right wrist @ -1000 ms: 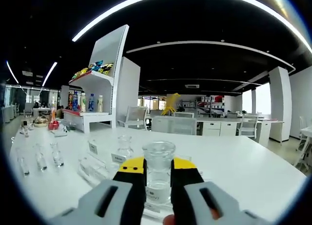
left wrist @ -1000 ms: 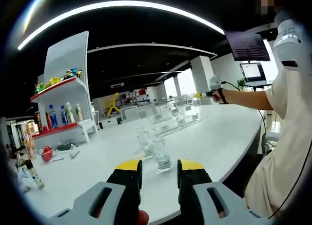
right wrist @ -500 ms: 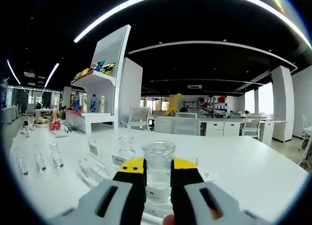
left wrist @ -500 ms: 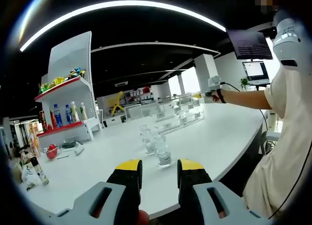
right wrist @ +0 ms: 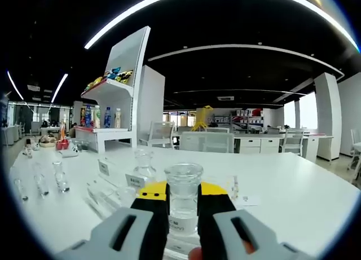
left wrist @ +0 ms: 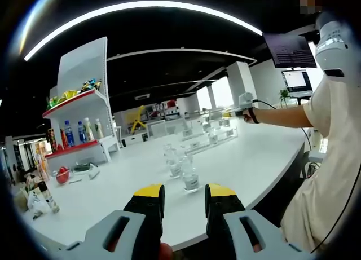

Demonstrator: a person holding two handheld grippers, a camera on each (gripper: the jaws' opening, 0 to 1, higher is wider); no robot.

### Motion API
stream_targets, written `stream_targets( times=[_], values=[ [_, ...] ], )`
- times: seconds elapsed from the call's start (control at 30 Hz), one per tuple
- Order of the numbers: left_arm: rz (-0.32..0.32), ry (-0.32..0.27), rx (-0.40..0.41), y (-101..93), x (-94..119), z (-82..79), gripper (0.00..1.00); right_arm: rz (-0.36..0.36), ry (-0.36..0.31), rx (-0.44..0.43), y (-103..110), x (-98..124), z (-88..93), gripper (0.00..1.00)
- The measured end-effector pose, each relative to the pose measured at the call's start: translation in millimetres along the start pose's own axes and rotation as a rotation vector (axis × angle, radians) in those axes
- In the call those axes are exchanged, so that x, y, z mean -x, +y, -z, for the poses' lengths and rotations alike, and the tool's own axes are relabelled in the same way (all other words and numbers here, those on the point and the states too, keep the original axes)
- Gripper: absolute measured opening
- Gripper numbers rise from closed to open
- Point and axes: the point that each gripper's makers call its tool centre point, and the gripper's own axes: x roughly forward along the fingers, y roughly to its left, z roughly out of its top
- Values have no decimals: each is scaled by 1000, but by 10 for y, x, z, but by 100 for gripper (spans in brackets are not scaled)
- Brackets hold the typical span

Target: Identify the label on the chemical reagent bottle, grasp the chemical reagent bottle, and place it in the designated position on the reagent rack

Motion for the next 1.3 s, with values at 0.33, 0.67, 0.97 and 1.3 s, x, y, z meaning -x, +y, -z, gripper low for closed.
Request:
stream_targets(
  times=[0.33, 0.67, 0.97, 1.3],
  values=[
    [1, 1, 1, 4, -7, 6, 29, 15, 10, -6, -29, -31, 104, 18],
    [-3, -1, 2, 15, 1, 5, 29, 20, 36, -7, -20, -77, 256, 18],
    [-4, 1, 1, 19, 1, 16, 29, 27, 60, -21, -39, -100, 384, 18],
    [4, 3, 0, -3, -23, 21, 29, 30, 80, -25, -35, -118, 476, 18]
  ],
)
